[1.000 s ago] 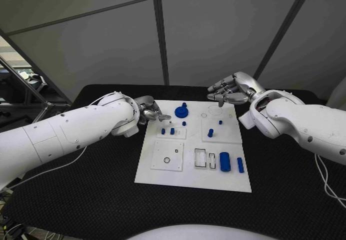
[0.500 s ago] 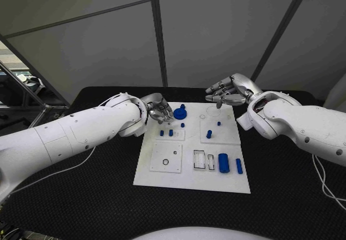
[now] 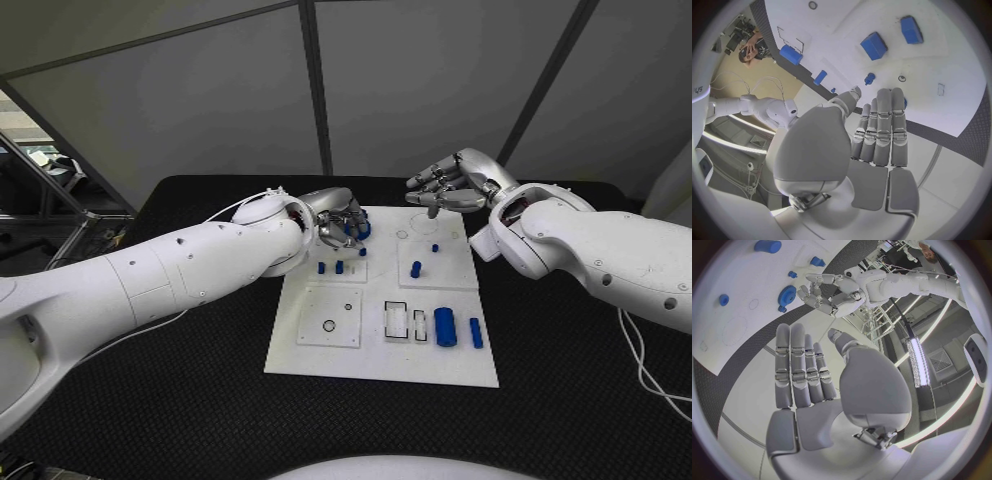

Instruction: Assemble the parts on the task board

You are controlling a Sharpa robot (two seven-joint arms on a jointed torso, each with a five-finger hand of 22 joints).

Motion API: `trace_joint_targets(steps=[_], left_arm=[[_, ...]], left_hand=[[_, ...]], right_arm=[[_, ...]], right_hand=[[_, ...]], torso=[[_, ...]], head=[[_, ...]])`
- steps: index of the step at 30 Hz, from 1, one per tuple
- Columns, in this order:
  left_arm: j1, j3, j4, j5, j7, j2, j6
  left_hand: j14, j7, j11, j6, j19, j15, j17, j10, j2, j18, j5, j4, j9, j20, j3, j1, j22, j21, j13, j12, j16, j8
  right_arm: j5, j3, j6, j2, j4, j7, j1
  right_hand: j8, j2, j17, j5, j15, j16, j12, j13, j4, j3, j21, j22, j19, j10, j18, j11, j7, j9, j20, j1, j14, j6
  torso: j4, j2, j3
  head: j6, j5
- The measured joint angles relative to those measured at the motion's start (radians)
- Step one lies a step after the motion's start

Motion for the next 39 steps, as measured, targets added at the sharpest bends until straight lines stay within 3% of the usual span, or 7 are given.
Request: trace_joint_targets(steps=[3,7,10,14,24,34,39], left_arm=[[0.0,-0.001,-0.01,-0.047,0.0,0.014,0.01],[0.0,-0.002,-0.019,-0.097,-0.004,0.025,0.029],[0.0,-0.002,-0.024,-0.126,-0.01,0.032,0.047],[0.0,-0.003,-0.031,-0.152,-0.017,0.042,0.069],[0.0,-0.003,-0.053,-0.188,-0.031,0.063,0.115],[0.0,-0.003,-0.074,-0.203,-0.036,0.078,0.135],[0.001,-0.003,-0.084,-0.206,-0.035,0.086,0.136]], left_hand=[[0.051,-0.003,-0.002,0.006,0.041,-0.008,0.028,-0.002,0.004,0.0,0.0,-0.002,-0.025,-0.009,-0.012,-0.008,0.02,0.031,-0.033,-0.006,0.066,0.0],[0.131,-0.004,-0.004,0.011,0.08,-0.014,0.169,-0.004,0.008,0.0,0.0,0.0,-0.055,-0.017,-0.024,-0.012,0.054,0.075,-0.071,-0.006,0.245,0.0],[0.176,-0.007,-0.007,0.018,0.126,-0.019,0.262,0.0,0.008,-0.001,0.0,0.0,-0.077,-0.021,-0.03,-0.012,0.13,0.163,-0.098,-0.005,0.36,0.0],[0.207,-0.007,-0.011,0.025,0.173,-0.023,0.328,0.003,0.011,0.0,0.0,0.0,-0.093,-0.025,-0.03,-0.015,0.214,0.259,-0.119,-0.005,0.438,0.005],[0.241,-0.011,-0.018,0.036,0.22,-0.028,0.408,0.011,0.03,0.0,0.0,-0.006,-0.116,-0.033,-0.024,-0.004,0.314,0.371,-0.152,0.004,0.531,0.009],[0.241,-0.015,-0.021,0.061,0.24,-0.028,0.426,0.036,0.058,0.0,0.0,-0.02,-0.128,-0.031,0.013,0.015,0.364,0.423,-0.178,0.009,0.554,0.016],[0.241,-0.015,-0.021,0.068,0.247,-0.028,0.431,0.043,0.058,0.0,0.0,-0.022,-0.131,-0.032,0.02,0.015,0.382,0.443,-0.186,0.009,0.562,0.016]], right_arm=[[0.0,0.0,0.0,0.002,-0.001,0.0,0.0],[0.0,0.0,0.0,0.003,-0.001,0.0,0.0],[0.0,0.0,0.0,0.004,-0.002,0.0,0.0],[0.0,0.0,0.0,0.007,-0.004,0.0,0.0],[0.0,0.0,0.001,0.01,-0.005,0.0,0.0],[0.0,0.0,0.001,0.011,-0.004,0.0,0.0],[0.0,0.0,0.001,0.012,-0.004,0.0,0.0]], right_hand=[[0.0,0.0,0.0,0.0,0.0,0.0,0.0,0.0,0.0,0.0,0.0,-0.001,0.0,0.0,0.0,0.0,0.0,0.0,0.0,0.0,0.0,0.0],[0.0,0.0,0.0,0.0,0.0,0.0,0.0,0.0,0.0,0.0,0.0,-0.001,0.0,0.0,0.0,0.0,0.0,0.0,0.0,0.0,0.0,0.0],[0.0,0.0,0.0,0.0,0.0,0.0,0.0,0.0,0.0,0.0,0.0,-0.001,0.0,0.0,0.0,0.0,0.0,0.0,0.0,0.0,0.0,0.0],[0.0,0.0,0.0,0.0,0.0,0.0,0.0,0.0,0.0,0.0,0.0,-0.001,0.0,0.0,0.0,0.0,0.0,0.0,0.0,0.0,0.0,0.0],[0.0,0.0,0.001,0.0,0.0,0.0,0.0,0.0,0.0,0.0,0.0,-0.001,0.0,0.0,0.0,0.0,0.0,0.0,0.0,0.0,0.0,0.0],[0.0,0.0,0.0,0.0,0.0,0.0,0.0,0.0,0.0,0.0,0.0,-0.001,0.0,0.0,0.0,0.0,0.0,0.0,0.0,0.0,0.0,0.0],[0.0,0.0,0.0,0.0,0.0,0.0,0.0,0.0,0.0,0.0,0.0,-0.001,0.0,0.0,0.0,0.0,0.0,0.0,0.0,0.0,0.0,0.0]], torso=[[0.0,0.0,-0.0001],[0.0,0.0,-0.0001],[0.0001,0.0,-0.0001],[0.0007,0.0,0.0],[0.0011,0.0,0.0004],[0.0012,0.0,0.0006],[0.0012,0.0,0.0006]], head=[[0.0,0.0],[-0.001,-0.002],[-0.001,-0.003],[-0.002,-0.004],[-0.004,-0.003],[-0.007,-0.005],[-0.007,-0.005]])
